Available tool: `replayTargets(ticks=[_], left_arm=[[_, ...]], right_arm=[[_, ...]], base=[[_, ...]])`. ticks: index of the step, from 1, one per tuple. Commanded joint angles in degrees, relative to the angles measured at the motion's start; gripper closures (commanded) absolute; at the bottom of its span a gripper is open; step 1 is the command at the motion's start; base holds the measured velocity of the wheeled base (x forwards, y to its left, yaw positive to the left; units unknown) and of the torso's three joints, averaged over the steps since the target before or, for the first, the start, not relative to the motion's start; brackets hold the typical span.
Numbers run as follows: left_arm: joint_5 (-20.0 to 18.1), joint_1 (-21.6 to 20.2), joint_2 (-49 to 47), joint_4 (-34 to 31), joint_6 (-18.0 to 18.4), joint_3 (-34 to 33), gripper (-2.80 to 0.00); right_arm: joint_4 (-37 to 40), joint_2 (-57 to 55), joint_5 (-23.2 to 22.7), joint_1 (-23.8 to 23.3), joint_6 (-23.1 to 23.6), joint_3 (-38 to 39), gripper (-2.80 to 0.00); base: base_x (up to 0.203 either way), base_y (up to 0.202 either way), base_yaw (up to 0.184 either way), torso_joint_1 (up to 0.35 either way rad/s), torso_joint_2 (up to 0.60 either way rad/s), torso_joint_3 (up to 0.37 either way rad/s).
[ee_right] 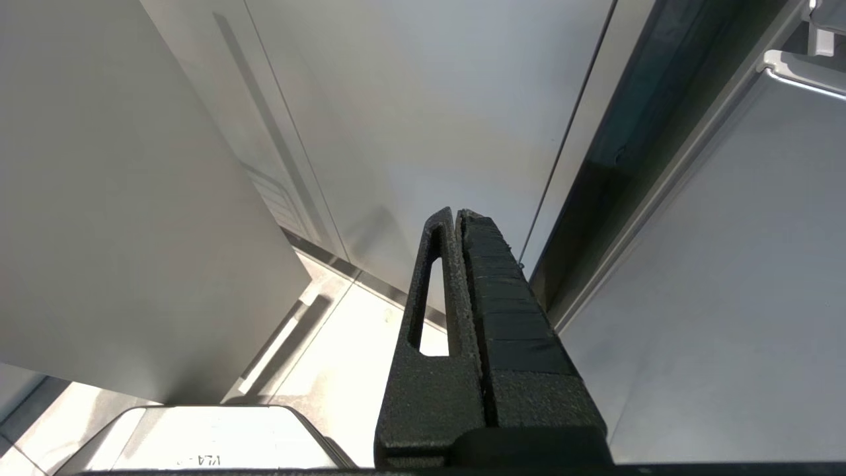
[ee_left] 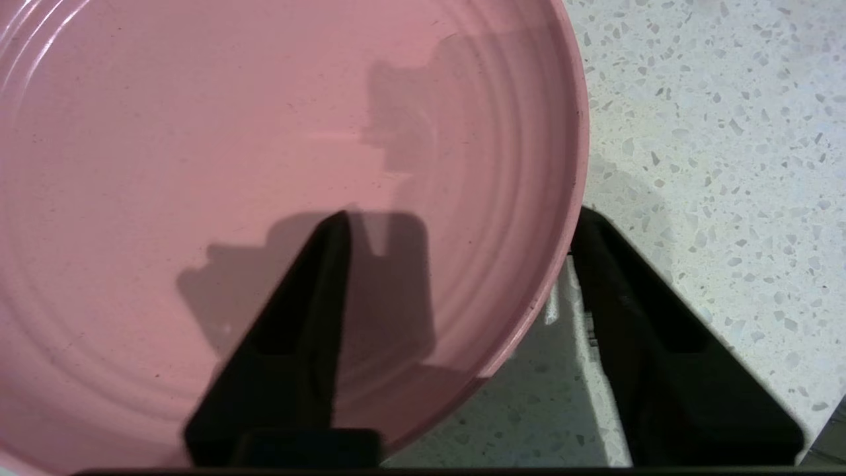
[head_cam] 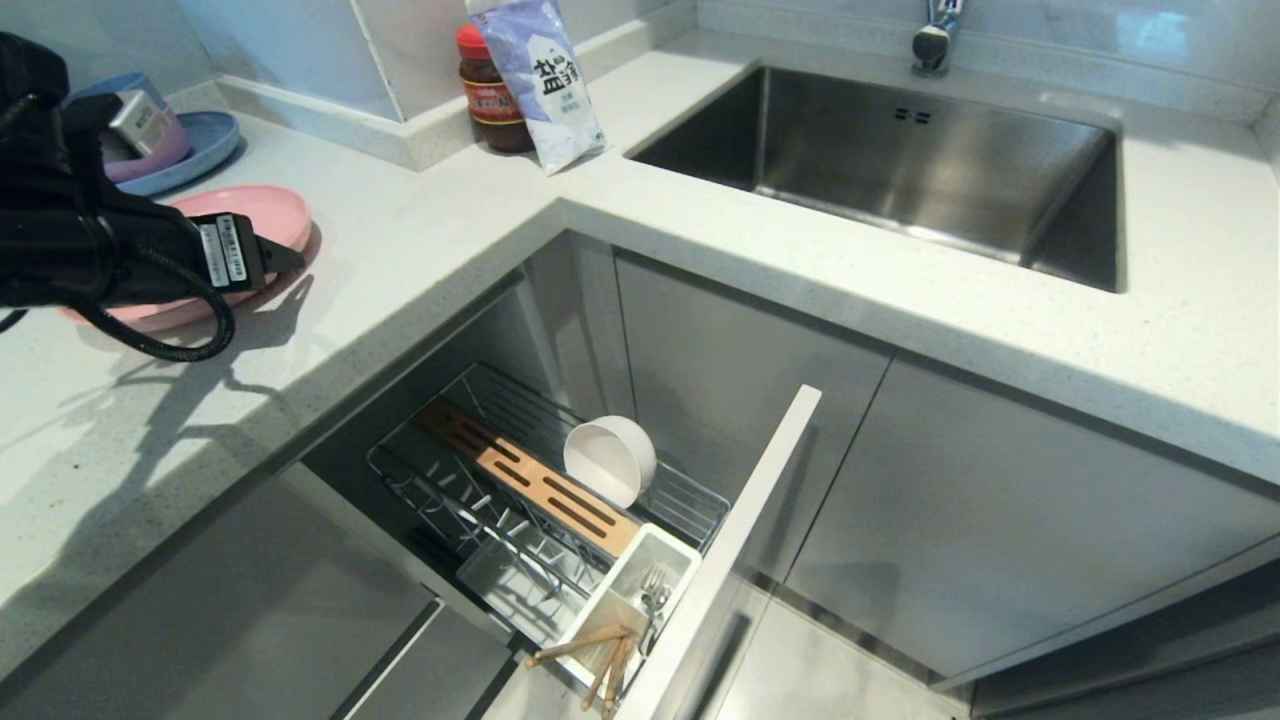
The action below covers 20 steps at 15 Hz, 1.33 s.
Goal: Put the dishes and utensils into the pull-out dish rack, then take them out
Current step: Pick up the plate and place it in the cupboard
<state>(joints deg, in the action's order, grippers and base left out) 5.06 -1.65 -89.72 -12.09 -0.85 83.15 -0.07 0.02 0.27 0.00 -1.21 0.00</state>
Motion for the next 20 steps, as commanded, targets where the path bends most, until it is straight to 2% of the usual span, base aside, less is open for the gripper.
replayTargets(ticks=[1, 9, 13, 15, 17, 20], left_arm=[[0.04, -0.38, -0.19, -0.04, -0.03, 0.33, 0.00], [-0.05, -0.29, 1.36, -0.12, -0.03, 0.05, 0.00], [0.15, 0.53, 5.13, -0.71, 0.23, -0.43, 0.00], [0.45, 0.86, 9.05, -2.99, 1.29, -0.39, 0.00], [0.49, 1.31, 13.86, -6.77, 4.06, -0.83, 0.00], [2.24, 5.86, 20.15, -7.42, 5.03, -3.24, 0.00]], right_arm=[[-0.01, 0.15, 0.00, 0.00, -0.02, 0.09, 0.00], [-0.01, 0.15, 0.00, 0.00, -0.02, 0.09, 0.00], [-0.01, 0.15, 0.00, 0.00, -0.02, 0.09, 0.00], [-0.01, 0.15, 0.00, 0.00, -0.02, 0.09, 0.00], [-0.01, 0.15, 0.00, 0.00, -0.02, 0.09, 0.00], [-0.01, 0.15, 0.00, 0.00, -0.02, 0.09, 0.00]], base=[[0.000, 0.000, 0.000, 0.000, 0.00, 0.000], [0.000, 0.000, 0.000, 0.000, 0.00, 0.000], [0.000, 0.000, 0.000, 0.000, 0.00, 0.000], [0.000, 0.000, 0.000, 0.000, 0.00, 0.000], [0.000, 0.000, 0.000, 0.000, 0.00, 0.000], [0.000, 0.000, 0.000, 0.000, 0.00, 0.000]])
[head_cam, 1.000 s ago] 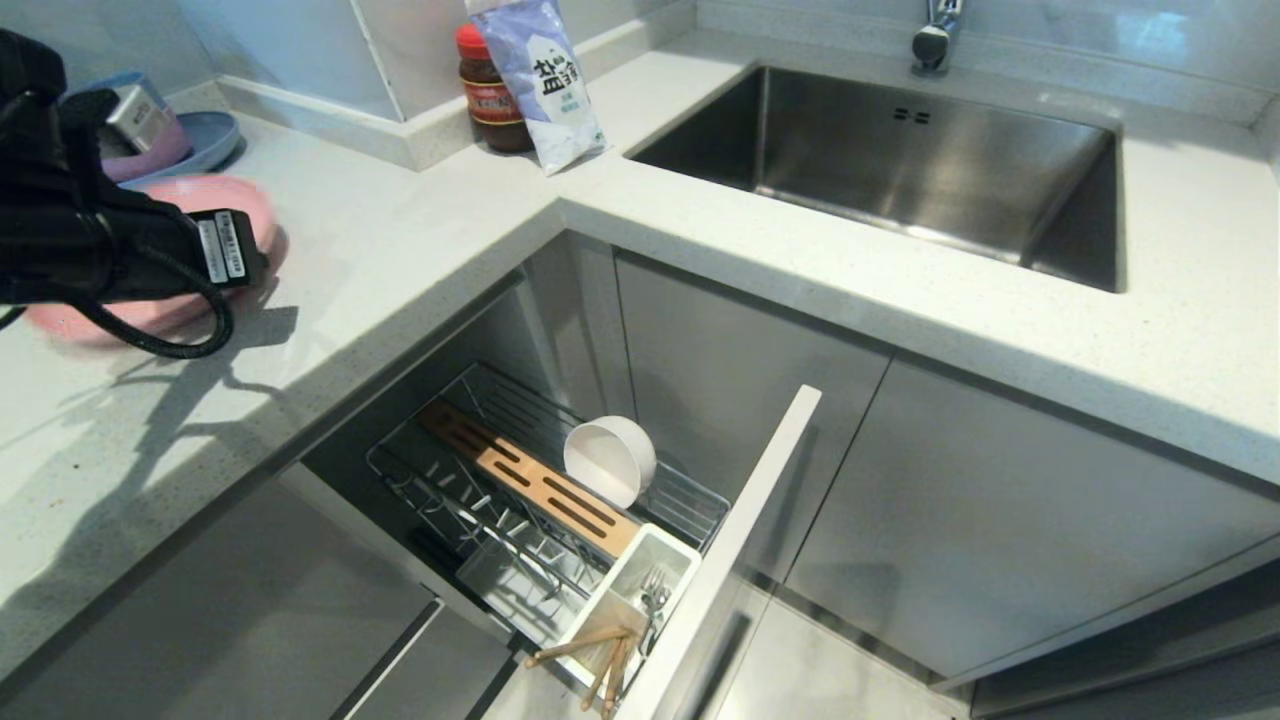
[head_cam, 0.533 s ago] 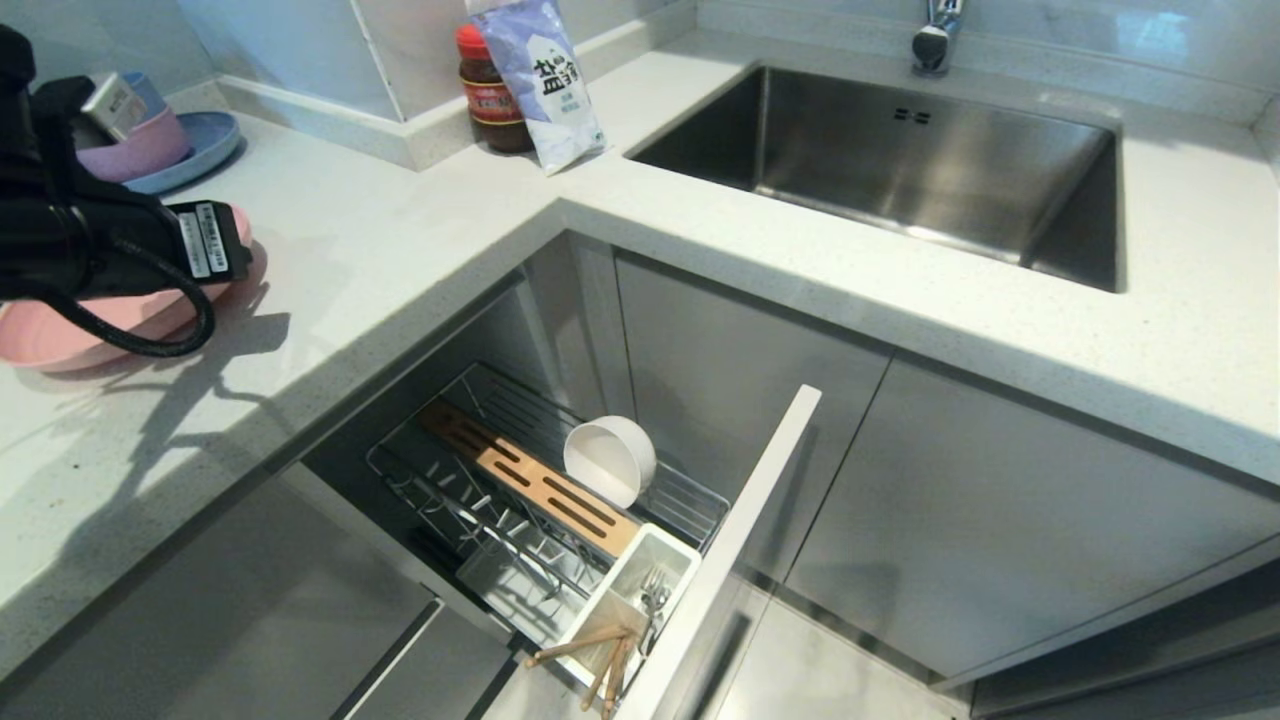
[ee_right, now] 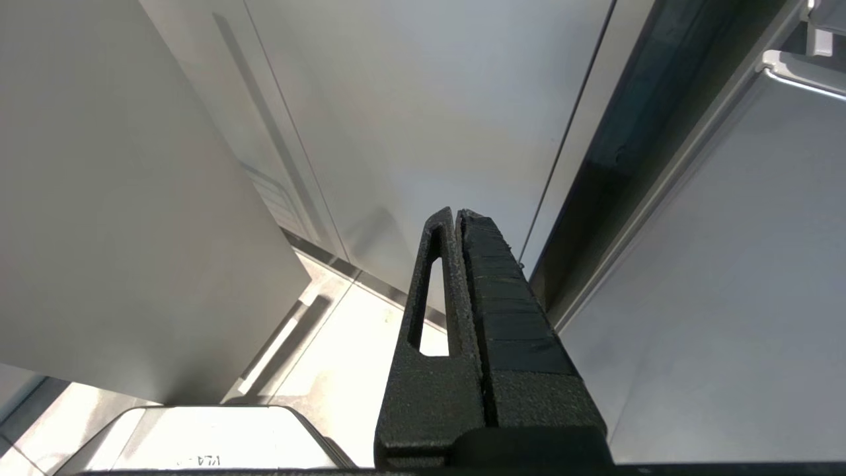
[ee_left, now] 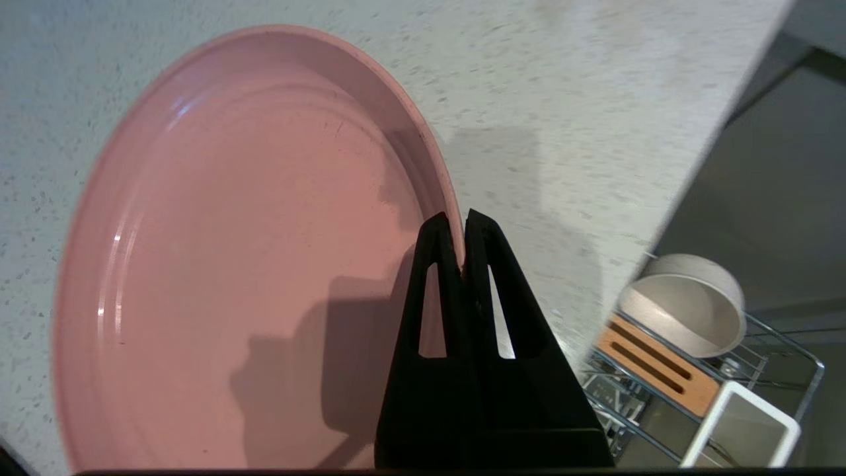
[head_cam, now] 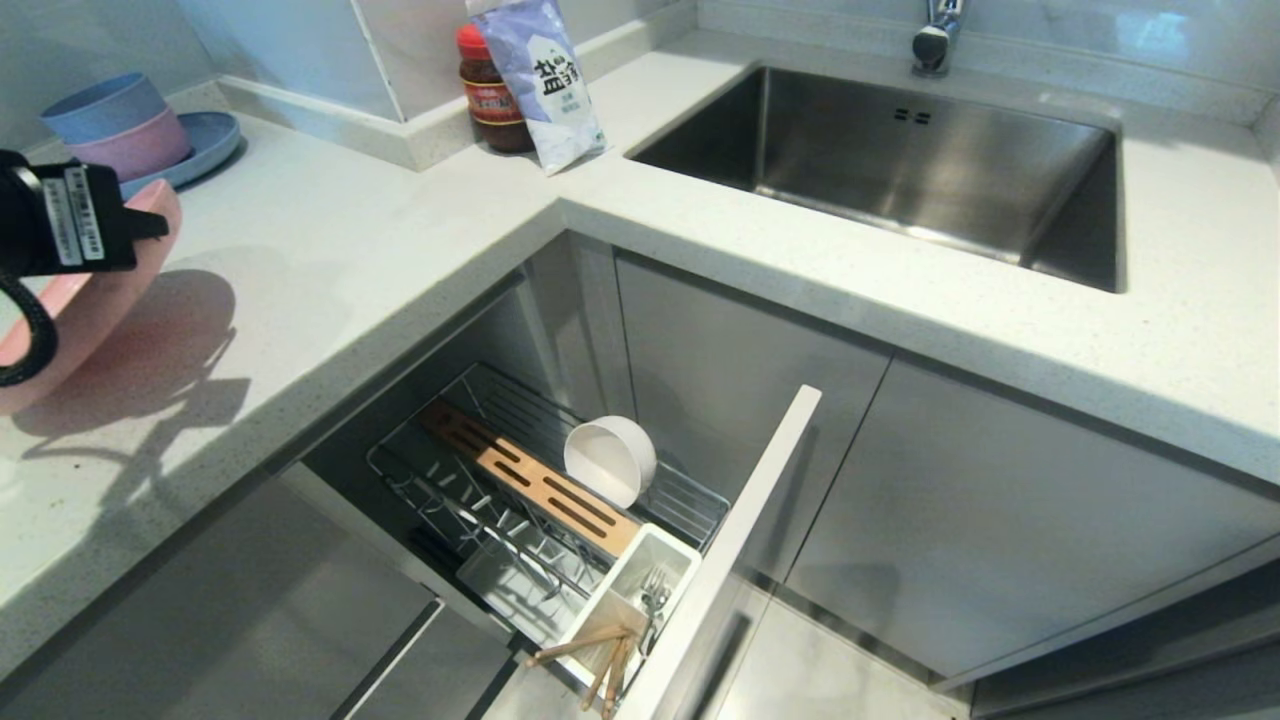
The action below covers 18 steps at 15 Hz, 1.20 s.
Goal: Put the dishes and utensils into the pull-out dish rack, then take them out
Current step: Pick up the plate and place it in the cupboard
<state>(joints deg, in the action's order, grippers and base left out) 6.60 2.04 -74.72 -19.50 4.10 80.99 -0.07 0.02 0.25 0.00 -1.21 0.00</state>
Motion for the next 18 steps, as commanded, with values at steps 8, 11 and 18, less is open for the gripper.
replayTargets(ticks=[8, 11, 18], left_arm=[[7.33, 26.77, 15.32, 10.01, -6.58, -6.24, 0.00], [12.91, 36.15, 14.99, 19.03, -10.98, -8.52, 0.00], [21.36, 49.33, 7.28, 29.75, -20.23, -9.30, 0.00]], right_arm=[[-0.01, 0.15, 0.01, 0.00, -0.02, 0.09, 0.00], [-0.01, 0.15, 0.01, 0.00, -0.02, 0.09, 0.00], [-0.01, 0.15, 0.01, 0.00, -0.02, 0.09, 0.00]], base=[[0.000, 0.000, 0.000, 0.000, 0.00, 0.000], [0.000, 0.000, 0.000, 0.000, 0.00, 0.000], [0.000, 0.000, 0.000, 0.000, 0.00, 0.000]])
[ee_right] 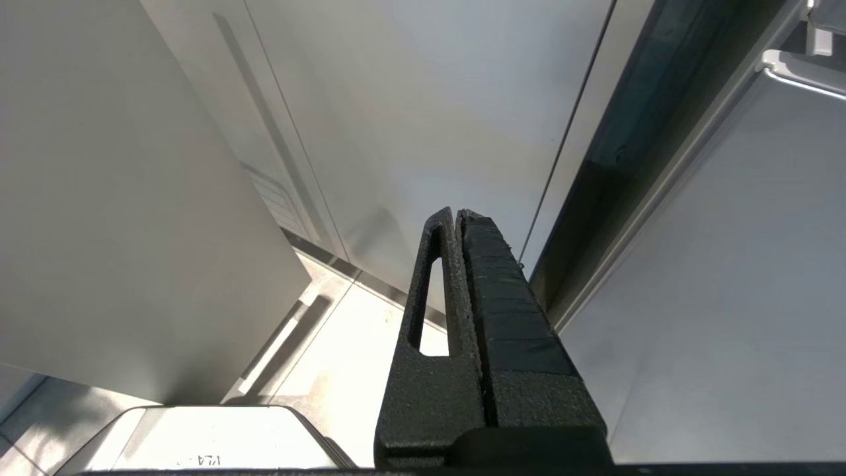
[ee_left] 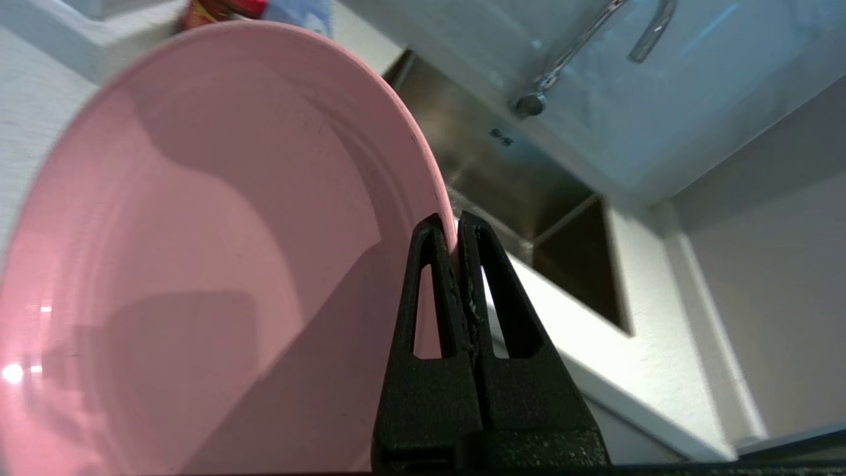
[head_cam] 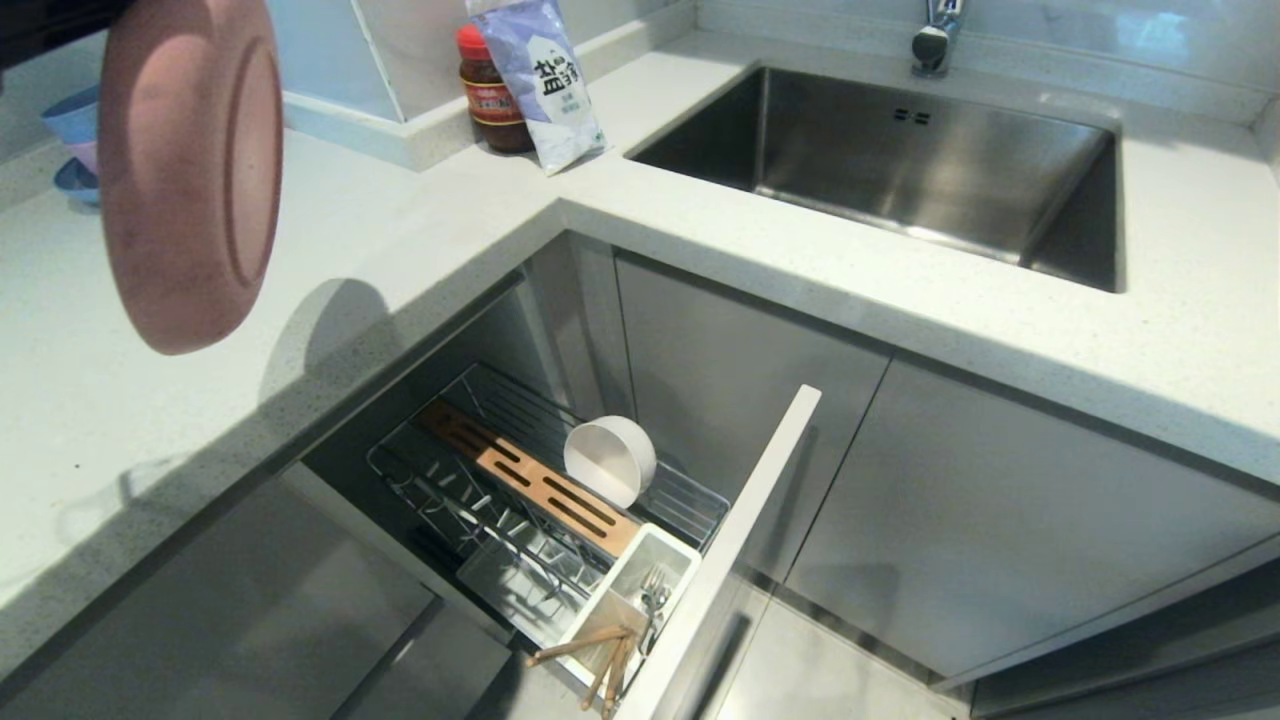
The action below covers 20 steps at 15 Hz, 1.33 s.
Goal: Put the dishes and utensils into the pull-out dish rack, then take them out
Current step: Pick up the plate and place it in the cupboard
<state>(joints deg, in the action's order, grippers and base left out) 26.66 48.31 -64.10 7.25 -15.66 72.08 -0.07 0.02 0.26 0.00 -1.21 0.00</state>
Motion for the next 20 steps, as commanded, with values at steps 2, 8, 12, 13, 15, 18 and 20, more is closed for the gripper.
replayTargets(ticks=[2, 8, 12, 13, 15, 18, 20], left_arm=[[5.26, 7.69, -6.32, 7.93, -0.73, -2.22, 0.00], [18.23, 12.78, -16.37, 27.64, -4.74, -9.37, 0.00], [28.96, 15.78, -19.52, 29.76, -17.47, -17.32, 0.00], [30.36, 16.41, -20.29, 29.82, -21.04, -18.90, 0.00], [31.22, 16.82, -21.11, 29.88, -27.79, -22.75, 0.00], [30.86, 16.16, -21.47, 29.89, -35.89, -28.94, 0.00], [29.70, 14.68, -21.93, 31.15, -40.27, -33.36, 0.00]], right_arm=[[-0.01, 0.15, 0.00, 0.00, -0.02, 0.09, 0.00], [-0.01, 0.15, 0.00, 0.00, -0.02, 0.09, 0.00], [-0.01, 0.15, 0.00, 0.00, -0.02, 0.09, 0.00], [-0.01, 0.15, 0.00, 0.00, -0.02, 0.09, 0.00], [-0.01, 0.15, 0.00, 0.00, -0.02, 0.09, 0.00], [-0.01, 0.15, 0.00, 0.00, -0.02, 0.09, 0.00], [-0.01, 0.15, 0.00, 0.00, -0.02, 0.09, 0.00]], base=[[0.000, 0.000, 0.000, 0.000, 0.00, 0.000], [0.000, 0.000, 0.000, 0.000, 0.00, 0.000], [0.000, 0.000, 0.000, 0.000, 0.00, 0.000], [0.000, 0.000, 0.000, 0.000, 0.00, 0.000], [0.000, 0.000, 0.000, 0.000, 0.00, 0.000], [0.000, 0.000, 0.000, 0.000, 0.00, 0.000], [0.000, 0.000, 0.000, 0.000, 0.00, 0.000]])
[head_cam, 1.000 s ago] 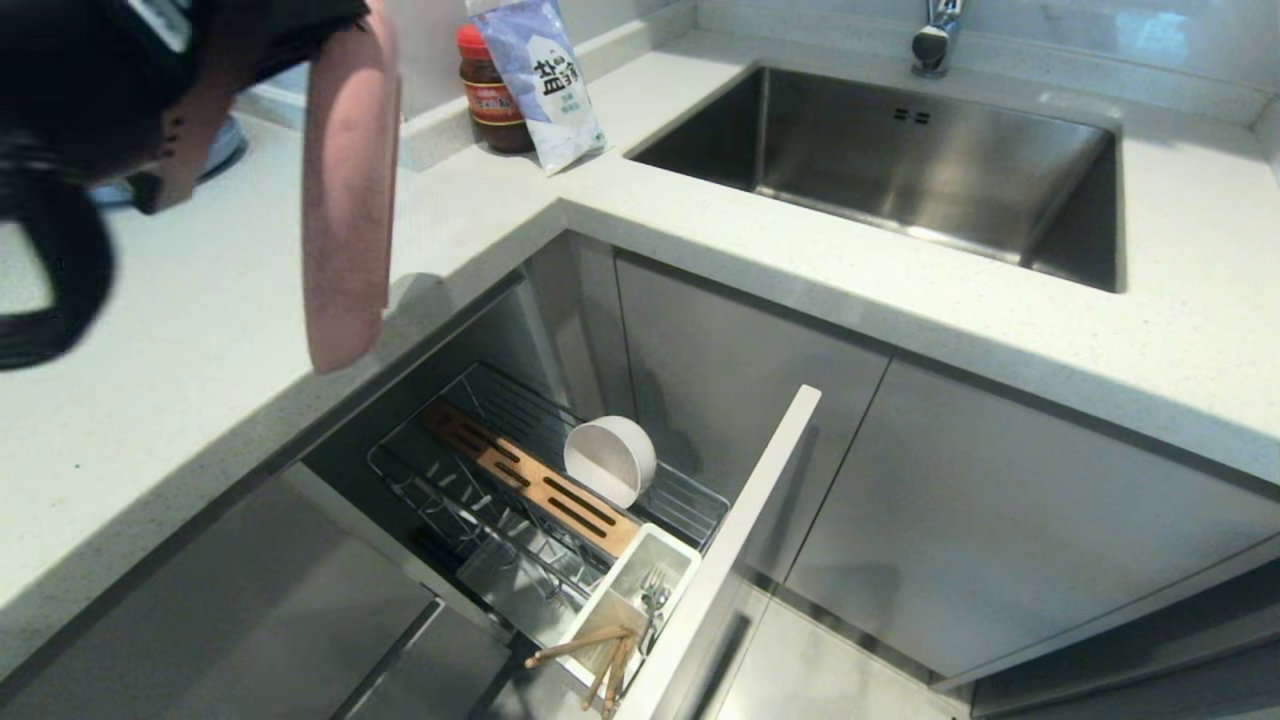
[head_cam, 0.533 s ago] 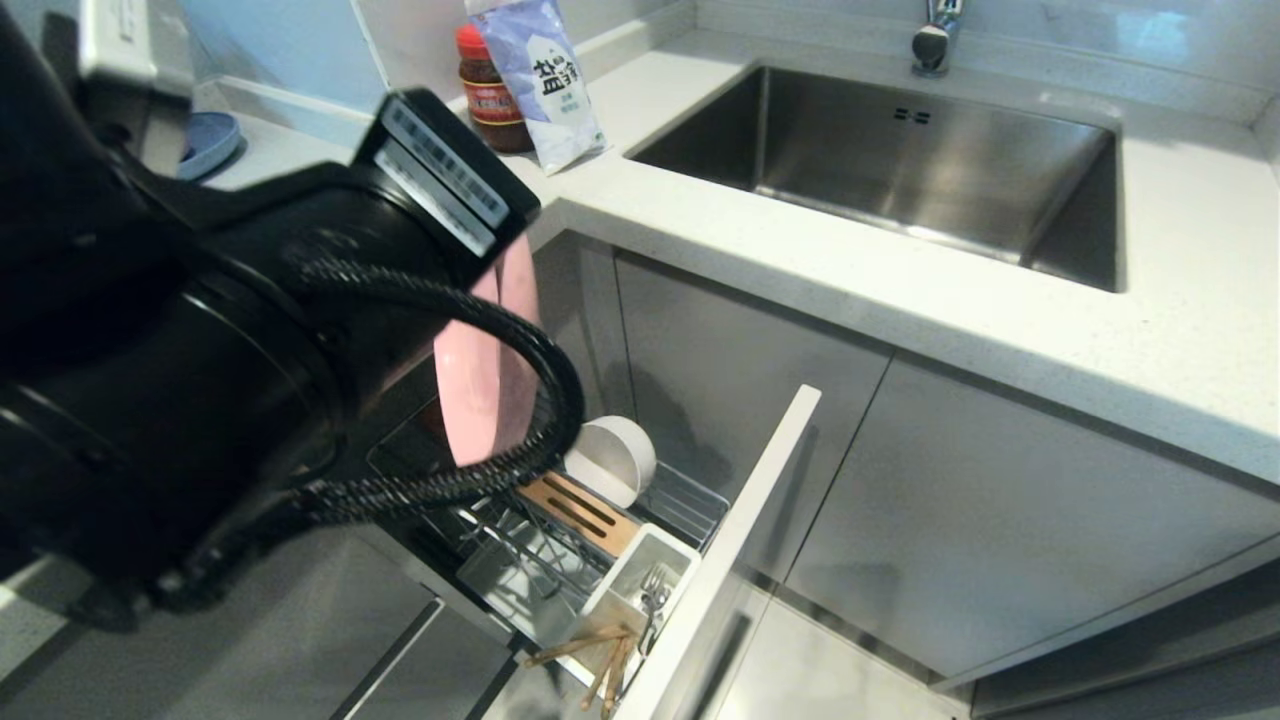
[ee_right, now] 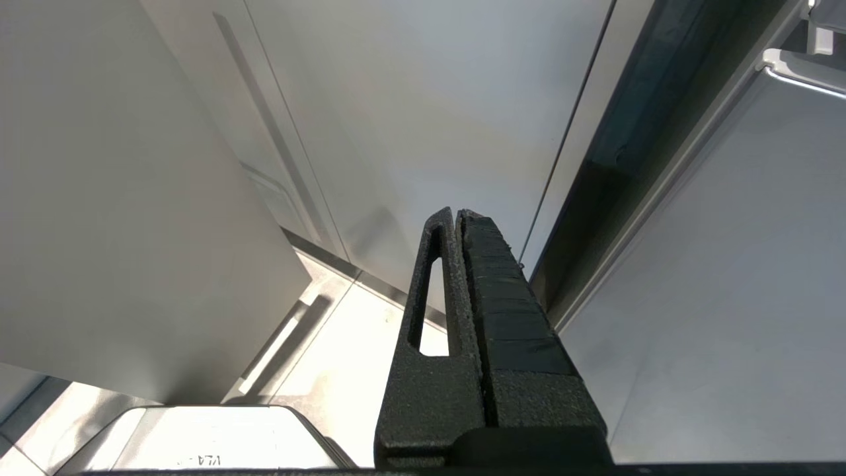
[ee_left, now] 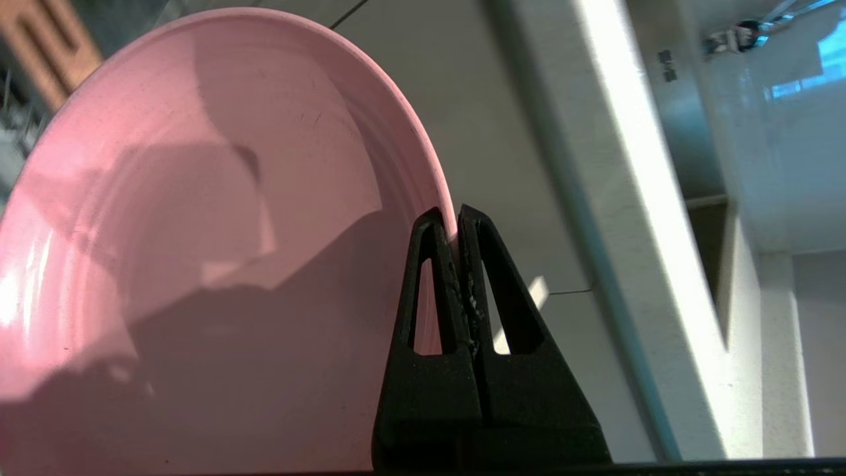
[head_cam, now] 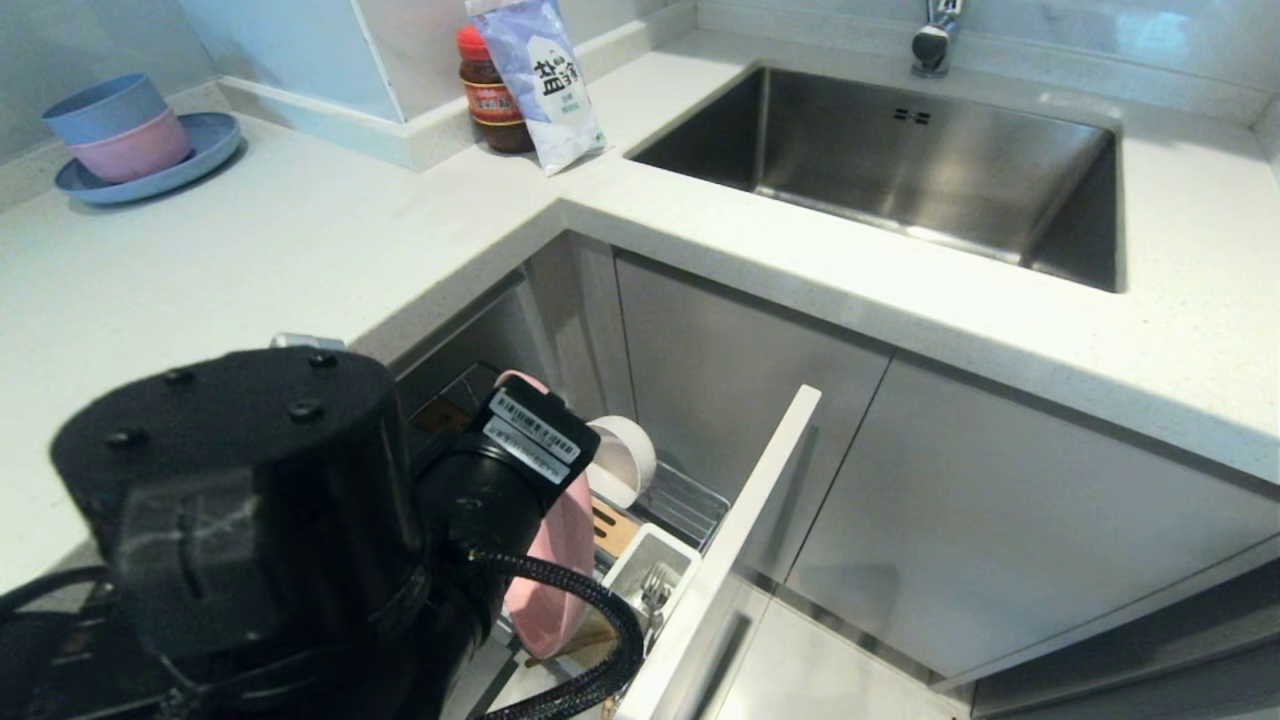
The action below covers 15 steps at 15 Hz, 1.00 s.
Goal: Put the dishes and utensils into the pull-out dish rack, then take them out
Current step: Pick up the plate and place it in the cupboard
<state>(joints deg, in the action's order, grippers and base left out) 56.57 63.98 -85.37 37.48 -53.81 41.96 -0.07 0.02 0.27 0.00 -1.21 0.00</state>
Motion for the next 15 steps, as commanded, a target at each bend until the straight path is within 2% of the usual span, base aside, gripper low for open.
replayTargets(ticks=[1, 4, 5, 12, 15], left_arm=[[-1.88, -2.45, -0.88, 3.92, -3.05, -6.13, 0.00], [-6.77, -7.73, -4.30, 22.15, -3.81, -12.84, 0.00], [-7.47, -8.94, -6.23, 25.90, -3.83, -13.74, 0.00], [-11.66, -12.84, -10.15, 33.51, -4.10, -14.10, 0.00], [-11.92, -15.44, -14.55, 38.97, -4.09, -14.21, 0.00]], right_arm=[[-0.01, 0.15, 0.00, 0.00, -0.02, 0.09, 0.00], [-0.01, 0.15, 0.00, 0.00, -0.02, 0.09, 0.00], [-0.01, 0.15, 0.00, 0.00, -0.02, 0.09, 0.00], [-0.01, 0.15, 0.00, 0.00, -0.02, 0.09, 0.00], [-0.01, 0.15, 0.00, 0.00, -0.02, 0.09, 0.00]], base=[[0.000, 0.000, 0.000, 0.000, 0.00, 0.000], [0.000, 0.000, 0.000, 0.000, 0.00, 0.000], [0.000, 0.000, 0.000, 0.000, 0.00, 0.000], [0.000, 0.000, 0.000, 0.000, 0.00, 0.000], [0.000, 0.000, 0.000, 0.000, 0.00, 0.000]])
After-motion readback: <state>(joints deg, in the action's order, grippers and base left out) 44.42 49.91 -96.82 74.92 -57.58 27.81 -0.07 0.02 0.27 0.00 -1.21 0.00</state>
